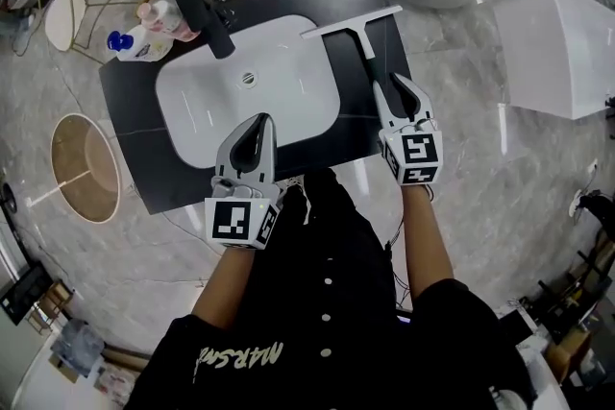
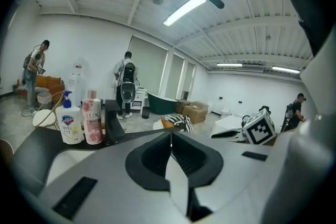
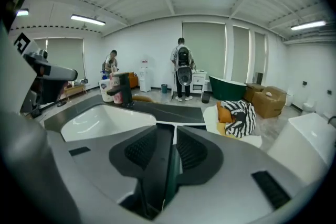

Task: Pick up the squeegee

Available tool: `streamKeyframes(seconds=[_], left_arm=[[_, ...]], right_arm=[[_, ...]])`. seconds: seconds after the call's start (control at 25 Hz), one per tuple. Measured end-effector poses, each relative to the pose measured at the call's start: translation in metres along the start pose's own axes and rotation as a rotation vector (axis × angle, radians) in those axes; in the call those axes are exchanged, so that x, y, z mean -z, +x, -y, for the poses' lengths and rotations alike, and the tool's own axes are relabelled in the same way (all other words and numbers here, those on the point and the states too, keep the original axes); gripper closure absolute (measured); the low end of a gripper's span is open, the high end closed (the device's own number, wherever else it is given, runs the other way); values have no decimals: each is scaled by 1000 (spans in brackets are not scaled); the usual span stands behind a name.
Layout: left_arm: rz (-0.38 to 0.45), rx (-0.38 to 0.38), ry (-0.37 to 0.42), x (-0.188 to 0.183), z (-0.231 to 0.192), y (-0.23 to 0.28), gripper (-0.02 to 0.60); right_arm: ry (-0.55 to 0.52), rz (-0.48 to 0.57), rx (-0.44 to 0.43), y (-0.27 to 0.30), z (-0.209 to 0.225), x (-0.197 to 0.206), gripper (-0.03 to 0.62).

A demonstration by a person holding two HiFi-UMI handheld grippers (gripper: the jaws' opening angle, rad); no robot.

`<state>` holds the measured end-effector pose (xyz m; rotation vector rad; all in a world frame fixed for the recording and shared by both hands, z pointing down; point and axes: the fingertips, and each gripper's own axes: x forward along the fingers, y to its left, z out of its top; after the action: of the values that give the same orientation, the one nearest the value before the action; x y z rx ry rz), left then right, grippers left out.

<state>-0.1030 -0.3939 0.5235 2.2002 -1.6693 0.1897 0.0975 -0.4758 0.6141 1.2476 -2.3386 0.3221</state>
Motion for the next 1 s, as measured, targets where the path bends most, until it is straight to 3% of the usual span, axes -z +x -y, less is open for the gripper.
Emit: streamKeyframes(seconds=[0.28,0.48,1.0], left_arm=[[-44,-12,-17,27,-7,26,563],[-63,-17,-30,40,-11,34,563],[-98,-39,-55,59,-24,36,563]], right_arm=[[-52,-205,-12,50,7,55,416],[-53,-300,-15,69,8,79,411],[20,-304,-15,85,7,95,479]])
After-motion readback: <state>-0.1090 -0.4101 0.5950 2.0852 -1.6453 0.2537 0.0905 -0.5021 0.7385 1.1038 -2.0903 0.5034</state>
